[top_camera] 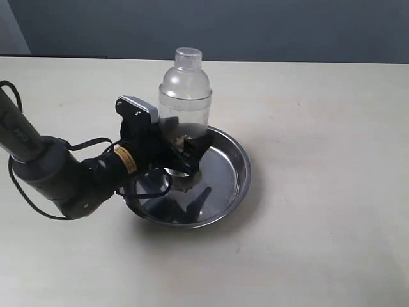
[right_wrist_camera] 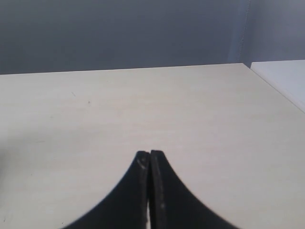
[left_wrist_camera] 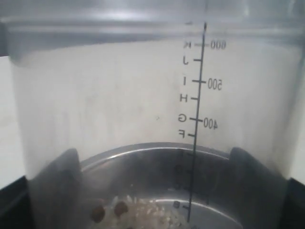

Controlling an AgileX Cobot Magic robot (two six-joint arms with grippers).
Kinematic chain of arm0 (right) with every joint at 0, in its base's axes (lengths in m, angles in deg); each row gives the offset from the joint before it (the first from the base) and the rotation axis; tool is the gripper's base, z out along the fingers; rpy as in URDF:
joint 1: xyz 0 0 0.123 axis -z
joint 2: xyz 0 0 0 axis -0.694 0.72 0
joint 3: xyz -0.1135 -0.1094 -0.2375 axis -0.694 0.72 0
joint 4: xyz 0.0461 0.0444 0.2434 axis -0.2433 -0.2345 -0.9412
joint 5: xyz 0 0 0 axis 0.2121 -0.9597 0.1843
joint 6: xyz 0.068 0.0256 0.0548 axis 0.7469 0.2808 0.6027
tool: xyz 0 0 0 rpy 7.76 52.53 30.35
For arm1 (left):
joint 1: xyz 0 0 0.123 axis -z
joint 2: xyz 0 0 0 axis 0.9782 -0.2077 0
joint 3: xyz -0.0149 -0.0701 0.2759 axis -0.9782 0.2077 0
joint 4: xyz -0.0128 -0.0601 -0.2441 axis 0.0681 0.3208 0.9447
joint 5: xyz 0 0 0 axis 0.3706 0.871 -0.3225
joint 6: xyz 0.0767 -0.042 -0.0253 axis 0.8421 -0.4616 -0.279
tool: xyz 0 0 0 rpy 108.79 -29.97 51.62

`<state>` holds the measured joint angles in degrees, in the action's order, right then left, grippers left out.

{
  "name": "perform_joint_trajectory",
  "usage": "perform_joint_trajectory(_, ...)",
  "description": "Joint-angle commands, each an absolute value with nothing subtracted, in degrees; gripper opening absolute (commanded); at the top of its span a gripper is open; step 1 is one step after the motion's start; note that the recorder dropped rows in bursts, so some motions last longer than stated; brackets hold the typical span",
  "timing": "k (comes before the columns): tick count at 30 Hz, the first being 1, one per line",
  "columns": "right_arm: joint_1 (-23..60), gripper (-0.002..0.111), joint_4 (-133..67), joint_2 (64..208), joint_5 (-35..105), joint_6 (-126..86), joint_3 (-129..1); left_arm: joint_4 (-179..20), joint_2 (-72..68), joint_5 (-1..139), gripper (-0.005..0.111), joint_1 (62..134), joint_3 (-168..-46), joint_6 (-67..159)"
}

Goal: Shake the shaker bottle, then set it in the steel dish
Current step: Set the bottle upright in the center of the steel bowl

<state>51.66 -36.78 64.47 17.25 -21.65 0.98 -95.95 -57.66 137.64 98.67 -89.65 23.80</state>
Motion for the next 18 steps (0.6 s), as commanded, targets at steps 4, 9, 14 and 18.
perform_joint_trajectory(4,51.93,-0.001,-36.82,64.2,17.97,-21.75,1.05,-97.22,-58.33,139.21,0.008,98.66,-90.65,22.48)
perform_joint_trajectory(9,51.93,-0.001,-36.82,64.2,17.97,-21.75,1.05,-98.52,-58.33,139.21,0.012,98.66,-89.47,22.61)
perform_joint_trajectory(14,51.93,-0.001,-36.82,64.2,17.97,-21.75,1.05,-100.82,-58.33,139.21,0.017,98.66,-88.32,22.48)
perform_joint_trajectory(18,51.93,-0.001,-36.82,64.2,17.97,-21.75,1.05,-101.03,-57.83,139.21,0.021,98.66,-87.52,22.58)
